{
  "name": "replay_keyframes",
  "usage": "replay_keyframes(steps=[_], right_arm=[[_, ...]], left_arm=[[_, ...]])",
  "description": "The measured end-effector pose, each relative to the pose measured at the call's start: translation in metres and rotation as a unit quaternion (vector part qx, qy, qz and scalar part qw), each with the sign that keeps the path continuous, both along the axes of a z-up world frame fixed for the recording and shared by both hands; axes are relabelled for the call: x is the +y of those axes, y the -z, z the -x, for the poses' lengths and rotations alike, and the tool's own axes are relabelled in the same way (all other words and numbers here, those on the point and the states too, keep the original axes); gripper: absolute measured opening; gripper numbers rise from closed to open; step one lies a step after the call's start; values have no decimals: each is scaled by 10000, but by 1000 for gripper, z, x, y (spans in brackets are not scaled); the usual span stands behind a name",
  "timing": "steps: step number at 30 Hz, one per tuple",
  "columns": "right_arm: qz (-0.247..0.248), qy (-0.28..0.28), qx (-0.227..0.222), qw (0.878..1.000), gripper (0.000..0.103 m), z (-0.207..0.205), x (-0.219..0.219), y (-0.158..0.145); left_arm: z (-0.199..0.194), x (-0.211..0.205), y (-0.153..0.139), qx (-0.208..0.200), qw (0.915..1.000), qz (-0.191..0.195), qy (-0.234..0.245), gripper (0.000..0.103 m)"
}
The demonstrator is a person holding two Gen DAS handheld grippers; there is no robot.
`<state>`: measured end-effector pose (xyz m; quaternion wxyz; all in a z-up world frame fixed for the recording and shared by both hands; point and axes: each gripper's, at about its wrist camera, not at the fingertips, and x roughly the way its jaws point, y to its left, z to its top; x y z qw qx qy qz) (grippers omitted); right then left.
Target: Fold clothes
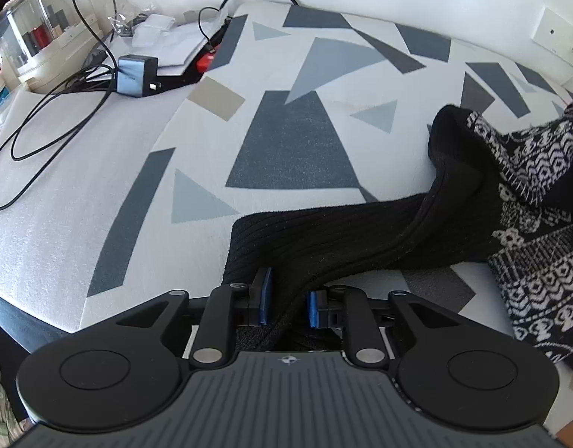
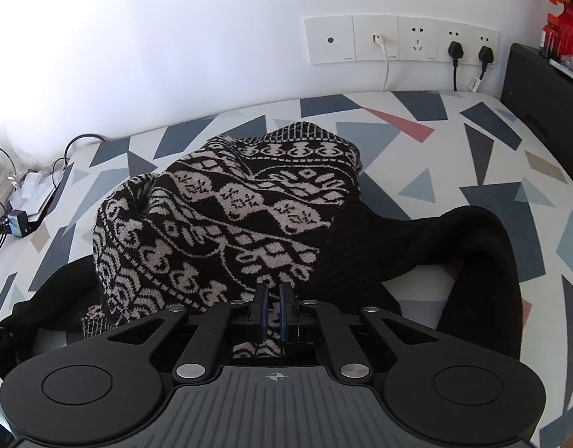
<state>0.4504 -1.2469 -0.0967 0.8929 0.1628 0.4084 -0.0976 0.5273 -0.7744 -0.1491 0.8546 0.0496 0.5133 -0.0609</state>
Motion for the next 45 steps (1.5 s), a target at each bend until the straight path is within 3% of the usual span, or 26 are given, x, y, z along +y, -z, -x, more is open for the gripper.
replay_keyframes(steps=[2,10,14,22,25,35,45], right_arm=[[-18,12,-1,10000,5,1,-1,0],[-81,3,3,10000,8,1,-1,-4],[-264,146,15,9995,39,-1,-5,-10],[-282,91,-155,9994,47,-13,-1,-42],[-229,25,-243,9994,55,-23,1,-59],[172,-116,-325,9993,63,-53,20,-99],[383,-163,-177,9990,64,-68,35,-97]], left_arm=[[2,-3,-5,-89,9999,3,60,34],[7,-18,-23,-322,9990,121,294,51],[6,-19,-33,-422,9978,347,367,63],[-2,-16,-61,-763,9907,942,614,78],[-7,-15,-75,-957,9862,1159,700,85],[-30,-7,-109,-1442,9706,1712,887,92],[-38,-4,-101,-1356,9670,1835,1131,93]])
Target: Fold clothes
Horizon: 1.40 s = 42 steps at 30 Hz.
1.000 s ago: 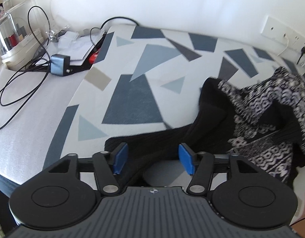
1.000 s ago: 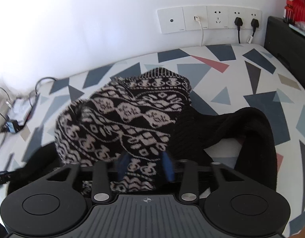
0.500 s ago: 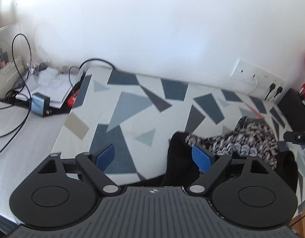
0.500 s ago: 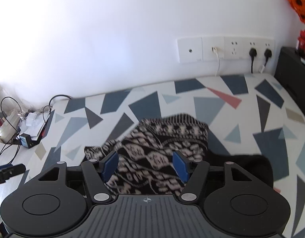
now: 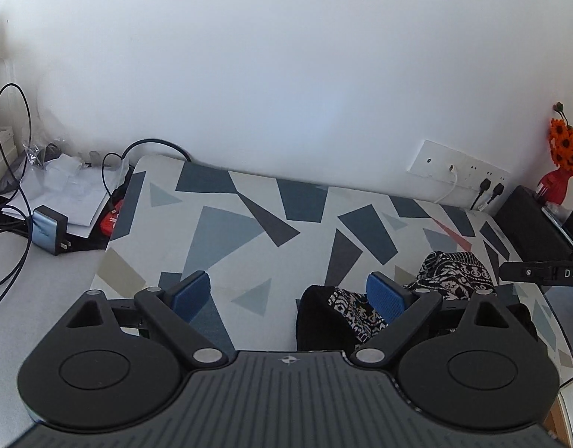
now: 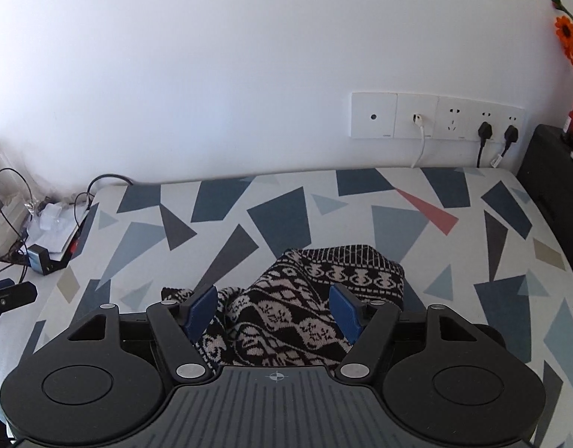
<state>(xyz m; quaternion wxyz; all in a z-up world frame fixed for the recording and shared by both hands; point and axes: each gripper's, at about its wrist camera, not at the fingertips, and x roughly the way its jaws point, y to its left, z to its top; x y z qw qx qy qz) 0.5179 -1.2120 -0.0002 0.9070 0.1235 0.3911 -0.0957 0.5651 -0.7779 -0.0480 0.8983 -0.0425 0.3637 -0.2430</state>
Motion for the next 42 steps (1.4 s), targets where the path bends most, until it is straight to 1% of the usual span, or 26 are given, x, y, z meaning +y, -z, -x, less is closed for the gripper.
replay_keyframes(steps=[3,6,11,15,17,19,22,23,25,26,27,30,32,34,35,37,39,40,41,42], right_arm=[[-20,21,139,9999,65,3,-1,11],[-49,82,242,9997,65,10,-8,21],[-141,248,288,9992,65,31,-35,32],[-154,347,379,9986,65,45,-63,42],[-179,309,456,9983,65,46,-74,46],[-170,162,528,9983,65,42,-78,50],[-128,-269,644,9975,65,31,-70,52],[-94,-542,642,9964,65,28,-63,51],[35,-1121,632,9917,69,24,-47,48],[156,-1411,637,9878,75,23,-36,47],[274,-1700,647,9829,79,22,-26,47],[527,-2516,807,9630,85,23,4,51],[733,-2854,886,9515,86,26,18,57],[1045,-2944,984,9448,86,27,27,66],[1190,-2955,1046,9421,85,28,30,71],[1325,-2883,1201,9407,81,25,28,81],[1334,-2757,1317,9428,74,22,22,90],[1323,-2692,1354,9443,70,22,19,93],[1287,-2638,1331,9466,63,22,15,94],[1251,-2578,1303,9492,52,22,11,95]], left_arm=[[-2,3,3,56,10000,-2,-21,93],[-2,9,3,-24,10000,-18,-80,93],[-1,20,8,-56,9998,-83,-170,96],[2,15,19,95,9996,-182,-167,96],[4,7,24,162,9997,-187,-49,96],[5,-8,30,187,9993,-304,112,96],[5,-32,42,191,9975,-573,370,96],[4,-38,48,260,9964,-669,451,97],[3,-49,62,428,9938,-843,593,97],[3,-53,69,518,9923,-918,653,97],[2,-57,77,609,9906,-992,712,97],[3,-65,97,691,9862,-1278,788,97],[3,-70,110,724,9834,-1453,807,97],[1,-72,119,778,9818,-1536,796,96],[0,-73,123,816,9812,-1559,789,96],[-2,-74,130,946,9796,-1577,811,95],[-4,-72,135,1032,9791,-1554,807,89],[-4,-71,136,1025,9797,-1538,779,83],[-4,-70,138,1011,9803,-1521,747,81],[-4,-69,137,950,9810,-1521,736,67]])
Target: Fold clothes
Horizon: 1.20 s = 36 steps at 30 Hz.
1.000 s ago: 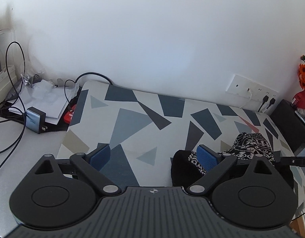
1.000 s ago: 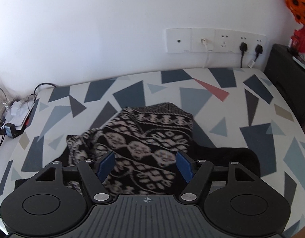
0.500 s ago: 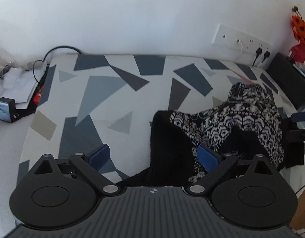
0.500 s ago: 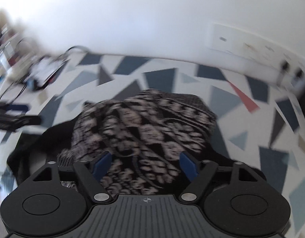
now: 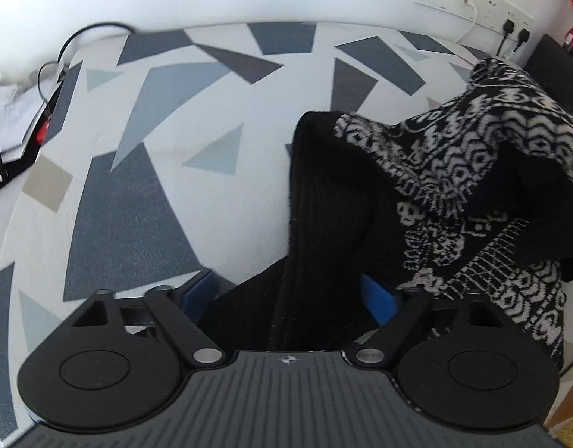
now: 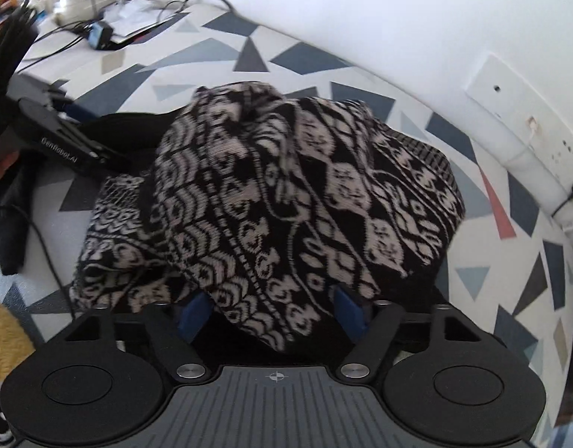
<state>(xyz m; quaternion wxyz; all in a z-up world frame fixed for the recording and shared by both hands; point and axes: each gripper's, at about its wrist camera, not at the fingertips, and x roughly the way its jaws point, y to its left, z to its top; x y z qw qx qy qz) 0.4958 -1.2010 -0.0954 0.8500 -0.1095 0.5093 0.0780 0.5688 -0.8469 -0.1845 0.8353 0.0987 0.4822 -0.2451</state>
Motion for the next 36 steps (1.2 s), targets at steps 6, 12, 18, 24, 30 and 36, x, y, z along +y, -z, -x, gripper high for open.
replay_keyframes(steps=[6,12,18,24,30,36], right_arm=[[-582,1078,-443,9915,5,-1,-37,-18],[-632,1853,-1493,9692,4,17,-64,-69],[-776,2234,-2229,9457,3,8,-88,-116],[-977,2452,-2560,9299,3,-41,-115,-135],[-926,2381,-2759,9266,3,-141,-142,-140],[-706,2705,-2801,9184,27,-235,-170,-118]], left_arm=[[1,14,-16,-118,9997,223,24,12],[16,55,-54,-482,9961,693,-266,11],[20,82,-99,-983,9874,1087,-592,11],[-7,82,-125,-1346,9791,1217,-922,11],[-66,54,-143,-1875,9723,924,-1047,11],[-122,12,-123,-1926,9727,292,-1258,41]])
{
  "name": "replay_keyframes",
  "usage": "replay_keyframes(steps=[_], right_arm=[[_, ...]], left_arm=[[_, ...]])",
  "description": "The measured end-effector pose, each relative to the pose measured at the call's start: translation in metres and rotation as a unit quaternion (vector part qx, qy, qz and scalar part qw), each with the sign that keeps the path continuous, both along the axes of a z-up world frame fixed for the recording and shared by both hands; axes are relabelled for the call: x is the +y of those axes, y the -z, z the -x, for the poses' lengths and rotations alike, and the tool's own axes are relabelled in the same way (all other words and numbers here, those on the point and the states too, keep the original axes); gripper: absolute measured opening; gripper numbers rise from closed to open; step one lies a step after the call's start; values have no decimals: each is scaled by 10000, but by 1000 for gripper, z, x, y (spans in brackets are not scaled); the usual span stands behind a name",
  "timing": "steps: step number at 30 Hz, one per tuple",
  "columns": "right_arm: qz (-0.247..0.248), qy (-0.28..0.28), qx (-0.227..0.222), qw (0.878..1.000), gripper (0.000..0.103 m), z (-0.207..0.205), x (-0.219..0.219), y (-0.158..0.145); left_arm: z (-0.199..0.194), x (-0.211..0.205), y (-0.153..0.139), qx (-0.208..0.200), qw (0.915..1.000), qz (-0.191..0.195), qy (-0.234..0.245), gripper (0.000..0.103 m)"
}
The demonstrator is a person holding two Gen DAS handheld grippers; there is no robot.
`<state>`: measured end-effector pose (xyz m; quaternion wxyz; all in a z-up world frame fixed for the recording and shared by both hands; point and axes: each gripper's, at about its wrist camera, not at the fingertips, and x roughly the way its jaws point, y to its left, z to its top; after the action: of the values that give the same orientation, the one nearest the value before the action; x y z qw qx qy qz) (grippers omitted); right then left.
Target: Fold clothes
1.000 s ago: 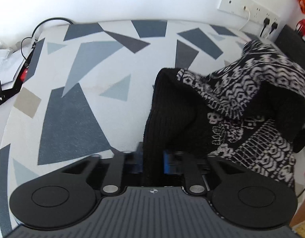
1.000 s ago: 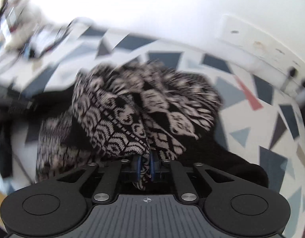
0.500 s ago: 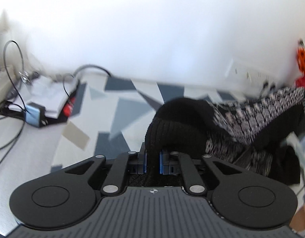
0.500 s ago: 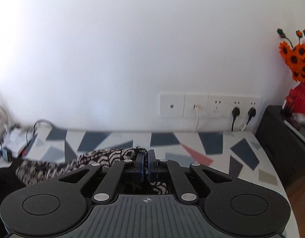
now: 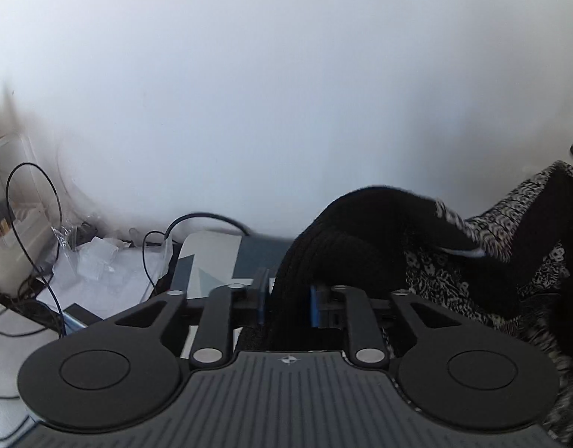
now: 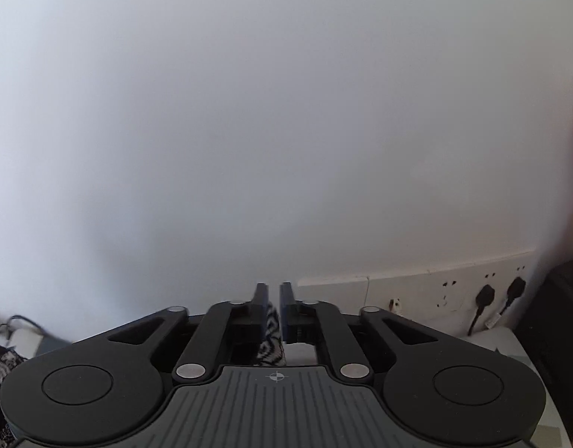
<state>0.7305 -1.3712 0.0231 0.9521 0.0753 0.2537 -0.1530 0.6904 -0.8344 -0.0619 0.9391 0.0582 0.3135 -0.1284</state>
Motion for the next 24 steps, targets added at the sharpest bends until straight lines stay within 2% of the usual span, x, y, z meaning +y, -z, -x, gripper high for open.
replay_keyframes(steps=[1,2,5,11,16,18,21,24], right_arm=[[-17,65,130,9999,36,-7,-3,8],[-5,53,201,9998,41,-7,-6,15],[95,-19,408,9991,41,2,-12,37],[-272,183,892,9955,41,59,-40,73],[-504,756,1074,9901,41,142,-51,96],[-579,1016,1183,9861,41,183,-41,100],[-589,1545,1372,9767,41,234,-29,109],[-670,2081,1370,9661,41,278,-25,115]], left_arm=[[1,-3,3,14,10000,-31,47,57],[3,-6,7,28,9999,-61,94,65],[9,-6,16,222,9995,-7,245,65],[37,15,32,711,9963,198,438,65],[69,32,43,908,9936,212,633,65],[82,36,45,966,9921,247,765,65],[97,39,49,993,9900,275,962,65],[109,41,51,1058,9876,359,1105,65]])
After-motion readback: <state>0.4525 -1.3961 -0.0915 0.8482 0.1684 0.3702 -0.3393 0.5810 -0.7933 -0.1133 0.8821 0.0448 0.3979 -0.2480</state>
